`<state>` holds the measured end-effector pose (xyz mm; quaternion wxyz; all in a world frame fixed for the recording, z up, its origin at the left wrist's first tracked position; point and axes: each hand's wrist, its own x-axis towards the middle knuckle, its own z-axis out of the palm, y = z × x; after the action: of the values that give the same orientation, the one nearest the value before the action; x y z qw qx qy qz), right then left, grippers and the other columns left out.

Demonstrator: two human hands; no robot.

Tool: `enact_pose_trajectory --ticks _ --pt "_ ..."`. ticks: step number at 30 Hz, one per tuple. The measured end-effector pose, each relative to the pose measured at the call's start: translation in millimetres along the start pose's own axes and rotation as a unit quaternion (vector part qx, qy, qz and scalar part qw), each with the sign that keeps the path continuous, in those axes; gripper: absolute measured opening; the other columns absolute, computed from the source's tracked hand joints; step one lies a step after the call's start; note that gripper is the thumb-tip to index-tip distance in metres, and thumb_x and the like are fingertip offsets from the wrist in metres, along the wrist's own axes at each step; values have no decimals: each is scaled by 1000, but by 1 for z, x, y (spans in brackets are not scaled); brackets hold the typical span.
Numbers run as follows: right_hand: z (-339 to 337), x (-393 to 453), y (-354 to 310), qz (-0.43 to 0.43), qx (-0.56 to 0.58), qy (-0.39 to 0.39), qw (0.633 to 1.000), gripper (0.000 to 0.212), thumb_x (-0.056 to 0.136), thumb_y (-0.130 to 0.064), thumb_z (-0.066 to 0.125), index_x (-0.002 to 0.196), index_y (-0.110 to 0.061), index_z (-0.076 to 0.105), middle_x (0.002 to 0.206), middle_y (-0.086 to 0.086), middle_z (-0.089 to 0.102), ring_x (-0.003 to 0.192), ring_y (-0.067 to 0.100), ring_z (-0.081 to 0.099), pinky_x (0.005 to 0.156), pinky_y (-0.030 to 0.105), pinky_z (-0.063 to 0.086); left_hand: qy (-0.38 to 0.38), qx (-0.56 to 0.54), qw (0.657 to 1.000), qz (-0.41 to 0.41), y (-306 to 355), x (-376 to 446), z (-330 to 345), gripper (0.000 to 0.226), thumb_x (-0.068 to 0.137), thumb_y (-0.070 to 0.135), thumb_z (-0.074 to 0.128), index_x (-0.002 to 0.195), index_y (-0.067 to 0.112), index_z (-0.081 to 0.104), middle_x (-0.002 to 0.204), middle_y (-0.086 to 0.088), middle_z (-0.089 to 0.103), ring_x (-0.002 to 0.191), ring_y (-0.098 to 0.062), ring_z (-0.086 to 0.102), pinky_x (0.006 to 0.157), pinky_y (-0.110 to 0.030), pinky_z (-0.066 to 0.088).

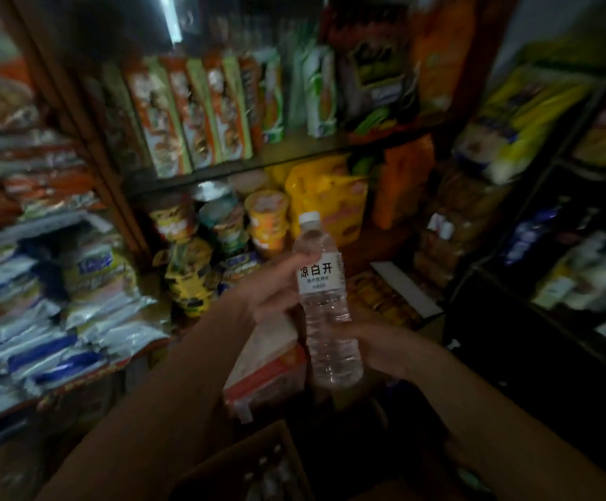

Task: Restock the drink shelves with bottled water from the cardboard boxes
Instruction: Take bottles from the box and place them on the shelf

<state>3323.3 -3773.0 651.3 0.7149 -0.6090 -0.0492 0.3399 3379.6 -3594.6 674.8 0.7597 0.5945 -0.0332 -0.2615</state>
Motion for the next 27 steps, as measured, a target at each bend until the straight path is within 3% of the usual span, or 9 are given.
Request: enact_pose_trajectory --ticks 4,8,11,15,17,20,25,27 --pt "-63 -88 -52 -71 -55 85 992 35 72 -14 75 105 -22 68 98 7 67 92 24 65 84 39 51 -85 51 994 44 49 33 102 57 68 32 81 116 9 62 113 -11 68 106 -26 65 85 -37 54" --pt "-132 -185 -81 -101 -80 171 977 44 71 -18 80 113 -17 67 107 8 70 100 26 67 90 42 50 -132 123 979 93 78 60 231 34 75 18 73 107 9 65 101 -4 73 97 -21 68 78 -30 57" --pt "-178 -258 -92 -133 -73 227 962 44 74 -17 79 116 -22 66 118 7 68 111 25 64 98 43 47 -152 158 966 139 83 76 329 39 74 24 70 110 9 67 102 -2 73 94 -16 69 73 -26 56" --pt "-228 -345 -99 -166 -85 312 932 43 77 -12 77 116 -20 63 116 6 69 107 23 66 90 37 52 -177 158 955 181 74 94 443 30 80 23 69 108 13 67 100 -1 73 93 -14 69 78 -27 56" --pt "-254 -380 -99 -174 -84 360 913 49 71 -13 81 116 -13 62 115 6 70 106 23 66 90 37 53 -186 151 951 193 69 106 488 40 71 30 75 107 13 68 102 -3 73 97 -18 69 81 -30 56" --pt "-290 -424 -95 -157 -69 424 890 68 63 -24 88 120 -16 52 116 1 68 103 19 67 76 32 57 -219 166 941 196 63 121 545 61 58 41 80 112 17 66 107 -2 72 102 -20 67 90 -40 52" --pt "-339 -471 -86 -178 -72 487 852 63 71 -19 84 125 -18 52 119 -1 65 107 15 64 93 37 53 -283 216 913 199 55 146 623 29 77 24 75 105 23 68 103 5 73 98 -13 69 83 -34 55" --pt "-361 -483 -82 -192 -72 512 834 60 71 -18 84 123 -18 56 118 -1 66 107 14 65 95 38 52 -308 247 894 213 53 161 650 29 76 27 76 104 27 69 103 8 73 97 -9 68 82 -32 55"
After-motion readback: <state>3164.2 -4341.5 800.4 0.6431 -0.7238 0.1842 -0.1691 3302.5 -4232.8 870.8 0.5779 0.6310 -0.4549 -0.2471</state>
